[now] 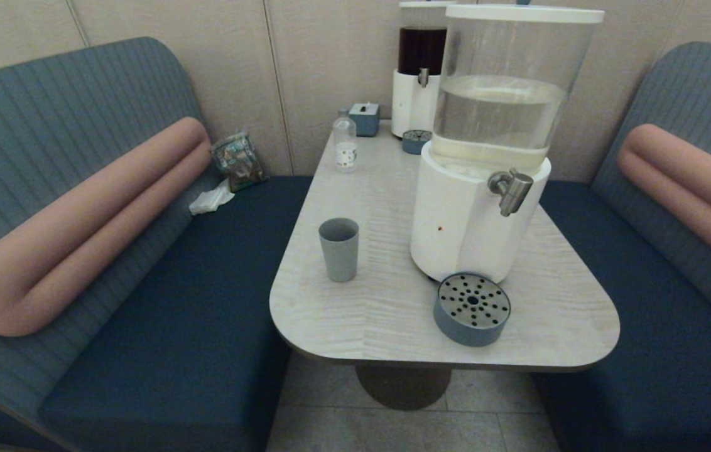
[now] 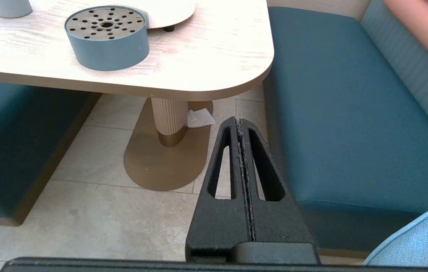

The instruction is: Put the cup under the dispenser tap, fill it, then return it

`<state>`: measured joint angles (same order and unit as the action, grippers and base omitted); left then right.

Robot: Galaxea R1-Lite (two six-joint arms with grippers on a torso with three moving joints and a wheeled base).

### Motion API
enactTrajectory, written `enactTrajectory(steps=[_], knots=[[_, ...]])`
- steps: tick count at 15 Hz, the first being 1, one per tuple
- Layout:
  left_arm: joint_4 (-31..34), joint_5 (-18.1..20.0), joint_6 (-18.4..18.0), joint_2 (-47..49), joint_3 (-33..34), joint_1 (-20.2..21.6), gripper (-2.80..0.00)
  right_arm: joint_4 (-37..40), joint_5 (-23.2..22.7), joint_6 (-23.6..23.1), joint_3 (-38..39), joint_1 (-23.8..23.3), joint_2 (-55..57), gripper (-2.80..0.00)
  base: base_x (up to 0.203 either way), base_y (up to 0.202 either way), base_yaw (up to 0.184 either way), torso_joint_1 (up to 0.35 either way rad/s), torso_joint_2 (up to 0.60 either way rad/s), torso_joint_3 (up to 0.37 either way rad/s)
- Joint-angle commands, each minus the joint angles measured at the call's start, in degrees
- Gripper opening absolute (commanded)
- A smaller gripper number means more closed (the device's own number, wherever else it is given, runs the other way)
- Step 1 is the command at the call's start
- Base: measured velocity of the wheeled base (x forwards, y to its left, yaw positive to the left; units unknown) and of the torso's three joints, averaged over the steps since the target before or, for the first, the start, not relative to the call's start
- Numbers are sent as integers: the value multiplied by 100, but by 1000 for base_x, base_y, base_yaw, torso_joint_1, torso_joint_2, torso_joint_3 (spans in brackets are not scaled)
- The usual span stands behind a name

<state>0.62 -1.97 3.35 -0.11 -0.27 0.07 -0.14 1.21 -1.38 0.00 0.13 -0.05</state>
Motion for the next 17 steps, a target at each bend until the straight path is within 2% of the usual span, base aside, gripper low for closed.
enactTrajectory(steps=[1,17], knots=[[-1,-5,7,11,0,1,-280,-3,2,-3,0,4,5,-280,0,0,0,0,0,0],[-1,-5,8,11,0,1,-280,-12,11,182,0,4,5,-280,0,0,0,0,0,0]])
